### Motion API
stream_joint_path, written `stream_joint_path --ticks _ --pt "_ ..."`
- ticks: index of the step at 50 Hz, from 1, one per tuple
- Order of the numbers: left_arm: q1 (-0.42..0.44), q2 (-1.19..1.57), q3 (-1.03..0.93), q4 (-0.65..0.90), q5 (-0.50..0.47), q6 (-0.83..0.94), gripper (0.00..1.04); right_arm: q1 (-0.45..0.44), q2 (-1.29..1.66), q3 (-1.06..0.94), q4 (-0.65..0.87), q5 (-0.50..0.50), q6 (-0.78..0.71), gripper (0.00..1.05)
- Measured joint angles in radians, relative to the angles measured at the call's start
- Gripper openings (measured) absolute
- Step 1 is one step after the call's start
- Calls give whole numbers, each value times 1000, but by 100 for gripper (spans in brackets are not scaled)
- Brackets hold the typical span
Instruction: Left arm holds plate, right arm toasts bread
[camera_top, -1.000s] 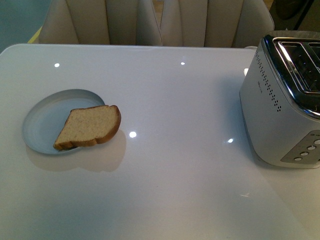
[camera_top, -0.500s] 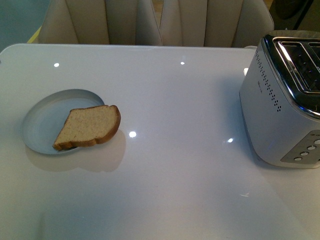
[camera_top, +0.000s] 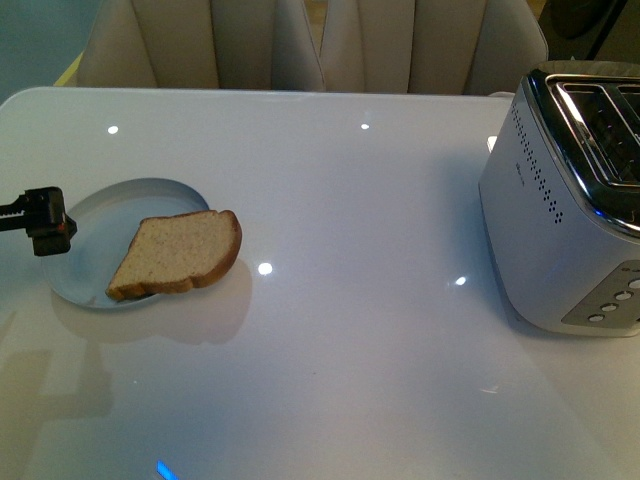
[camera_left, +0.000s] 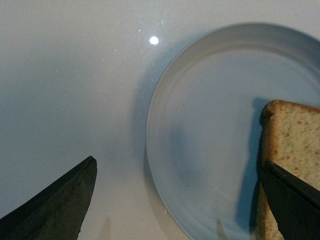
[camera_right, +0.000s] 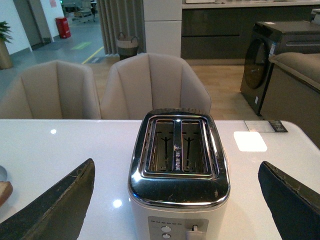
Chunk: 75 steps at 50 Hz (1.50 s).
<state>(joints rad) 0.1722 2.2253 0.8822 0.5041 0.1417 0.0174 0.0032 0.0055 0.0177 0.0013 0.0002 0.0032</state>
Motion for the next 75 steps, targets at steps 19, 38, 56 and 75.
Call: stream_joint_path --ticks 19,38,56,75 --pt "18 160 104 16 9 -41 98 0 0 0 0 0 0 96" --pt "-8 238 153 29 22 -55 66 0 0 0 0 0 0 96" --pt "-4 243 158 13 16 -86 7 0 0 0 0 0 0 96" --pt "18 212 109 12 90 -232 4 0 0 0 0 0 0 96"
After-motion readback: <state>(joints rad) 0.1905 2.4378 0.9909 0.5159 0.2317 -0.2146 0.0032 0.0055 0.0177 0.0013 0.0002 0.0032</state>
